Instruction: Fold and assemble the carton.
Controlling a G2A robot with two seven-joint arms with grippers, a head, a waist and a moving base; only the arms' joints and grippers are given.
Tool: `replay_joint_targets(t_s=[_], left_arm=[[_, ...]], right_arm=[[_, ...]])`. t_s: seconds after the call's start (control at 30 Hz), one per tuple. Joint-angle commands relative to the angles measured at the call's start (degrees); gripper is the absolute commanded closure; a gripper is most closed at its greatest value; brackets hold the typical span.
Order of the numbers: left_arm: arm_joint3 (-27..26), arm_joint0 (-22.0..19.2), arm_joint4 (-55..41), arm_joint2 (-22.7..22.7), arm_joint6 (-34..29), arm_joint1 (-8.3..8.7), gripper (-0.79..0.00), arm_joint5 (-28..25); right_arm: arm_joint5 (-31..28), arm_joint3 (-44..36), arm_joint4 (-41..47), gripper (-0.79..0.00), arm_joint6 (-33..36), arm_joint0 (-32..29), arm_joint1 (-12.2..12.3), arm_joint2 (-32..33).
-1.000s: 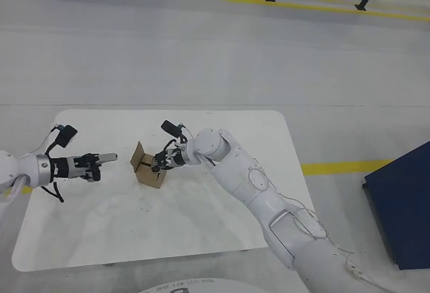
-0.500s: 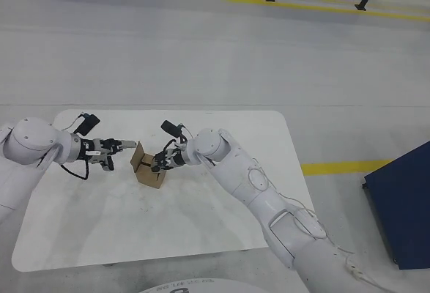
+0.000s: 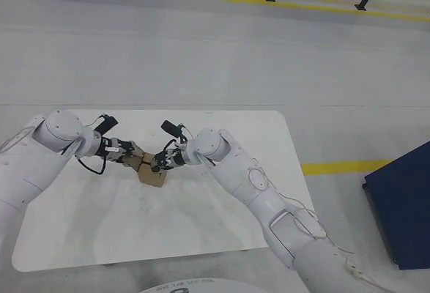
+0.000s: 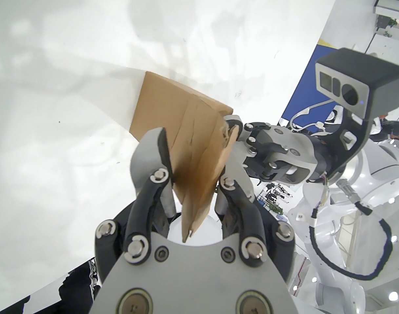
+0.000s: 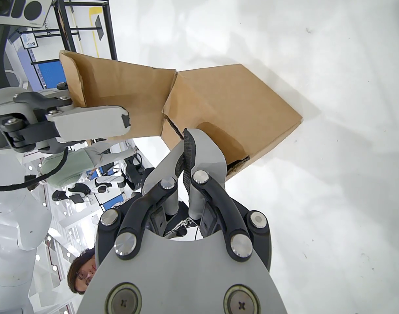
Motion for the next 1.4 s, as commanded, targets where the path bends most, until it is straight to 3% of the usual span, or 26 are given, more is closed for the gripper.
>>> replay_joint_targets(t_s=[0.0, 0.17, 0.47, 0.5, 0.53, 0.6, 0.83, 1.0, 1.2, 1.37], left_arm=[[0.77, -0.33, 0.20, 0.13, 0.10, -0.24, 0.000, -0.26], [-0.05, -0.26, 2.18, -0.21, 0.58, -0.01, 0.000, 0.48], [-7.16, 1.54, 7.88, -0.71, -1.19, 1.42, 0.000, 4.89], [-7.79, 1.79, 8.28, -0.76, -1.30, 1.53, -0.028, 5.05], [-8.46, 2.04, 8.69, -0.82, -1.35, 1.64, -0.256, 5.16], [-9.81, 2.64, 9.35, -1.14, -1.33, 1.92, -0.785, 5.40], [-15.45, 6.19, 11.59, -4.93, -1.42, 4.17, -0.785, 5.72], [-21.65, 10.40, 12.49, -10.27, -0.83, 6.59, -0.785, 5.01], [-29.70, 20.17, 8.32, -21.49, 1.49, 10.02, -0.785, -1.32], [-32.12, 25.02, 8.12, -26.23, 1.07, 11.53, -0.785, -1.36]], right_arm=[[0.00, 0.00, 0.00, 0.000, 0.00, 0.00, 0.00, 0.00], [0.00, 0.00, 0.00, 0.000, 0.00, 0.00, 0.00, 0.00], [0.00, 0.00, 0.00, 0.000, 0.00, 0.00, 0.00, 0.00], [0.00, 0.00, 0.00, 0.000, 0.00, 0.00, 0.00, 0.00], [0.00, 0.00, 0.00, 0.000, 0.00, 0.00, 0.00, 0.00], [0.00, 0.00, 0.00, 0.000, 0.00, 0.00, 0.00, 0.00], [0.00, 0.00, 0.00, 0.000, 0.00, 0.00, 0.00, 0.00], [-0.28, -0.33, -0.09, 0.000, -0.93, -0.51, 0.01, -0.06], [-9.92, -4.84, 2.88, 0.000, -2.96, -5.02, 1.22, 3.28], [-11.73, -7.28, 5.12, 0.000, -1.72, -7.38, 2.37, 6.43]])
